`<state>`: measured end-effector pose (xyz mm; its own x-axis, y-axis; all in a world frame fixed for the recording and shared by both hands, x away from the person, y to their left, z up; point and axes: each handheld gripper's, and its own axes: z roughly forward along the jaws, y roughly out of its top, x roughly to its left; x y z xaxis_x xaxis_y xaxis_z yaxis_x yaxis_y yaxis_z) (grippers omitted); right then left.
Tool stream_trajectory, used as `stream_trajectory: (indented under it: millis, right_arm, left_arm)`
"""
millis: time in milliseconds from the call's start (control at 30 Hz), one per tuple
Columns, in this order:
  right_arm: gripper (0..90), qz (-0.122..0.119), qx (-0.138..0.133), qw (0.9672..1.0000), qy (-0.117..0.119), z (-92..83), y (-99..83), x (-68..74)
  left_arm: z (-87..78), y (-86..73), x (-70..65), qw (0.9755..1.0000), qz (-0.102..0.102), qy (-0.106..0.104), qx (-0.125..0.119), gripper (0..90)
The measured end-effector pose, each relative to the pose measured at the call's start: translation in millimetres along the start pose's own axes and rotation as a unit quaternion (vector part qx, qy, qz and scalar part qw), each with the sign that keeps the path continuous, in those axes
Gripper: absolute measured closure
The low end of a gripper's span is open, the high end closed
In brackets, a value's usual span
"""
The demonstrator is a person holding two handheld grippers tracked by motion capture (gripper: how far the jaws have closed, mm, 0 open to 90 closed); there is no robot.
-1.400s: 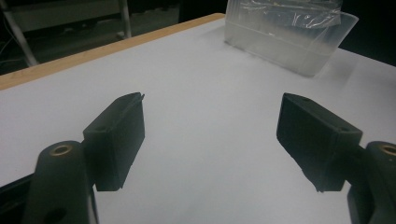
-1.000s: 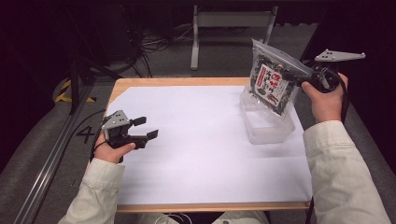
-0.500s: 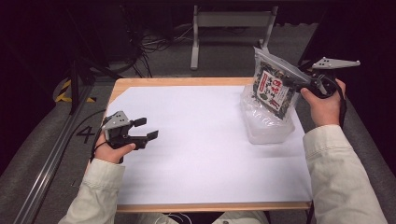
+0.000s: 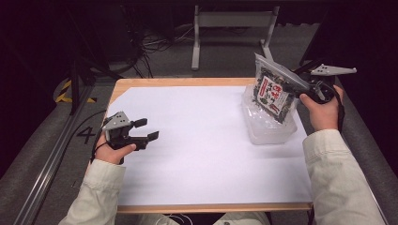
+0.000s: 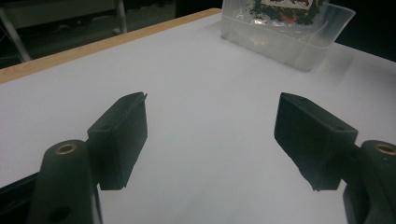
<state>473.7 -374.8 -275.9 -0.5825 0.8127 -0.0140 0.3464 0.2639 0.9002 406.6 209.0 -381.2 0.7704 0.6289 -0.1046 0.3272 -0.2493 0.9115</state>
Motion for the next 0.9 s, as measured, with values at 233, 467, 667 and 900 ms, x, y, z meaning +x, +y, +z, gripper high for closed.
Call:
stream_trajectory:
  millis: [233, 467, 667, 900]
  right_arm:
    - [75.5, 0.009, 0.013, 0.9999, 0.0, 7.1, -9.1, -1.1]
    - [75.5, 0.018, 0.011, 0.9998, 0.004, 13.0, -21.1, -4.7]
    - [75.5, 0.04, -0.013, 0.9991, 0.005, 10.5, -32.0, -12.3]
    - [75.5, 0.035, -0.015, 0.9993, 0.0, 10.8, -32.7, -12.6]
  left_arm:
    - [0.0, 0.0, -0.2, 1.0, 0.0, 0.001, 0.0, 26.3]
    - [0.4, -0.3, 0.2, 1.0, 0.0, 0.0, 0.003, 26.3]
    - [1.9, -0.5, -0.6, 1.0, -0.001, 0.0, 0.004, 26.1]
    - [2.2, -1.2, -0.3, 1.0, -0.004, 0.001, 0.004, 26.1]
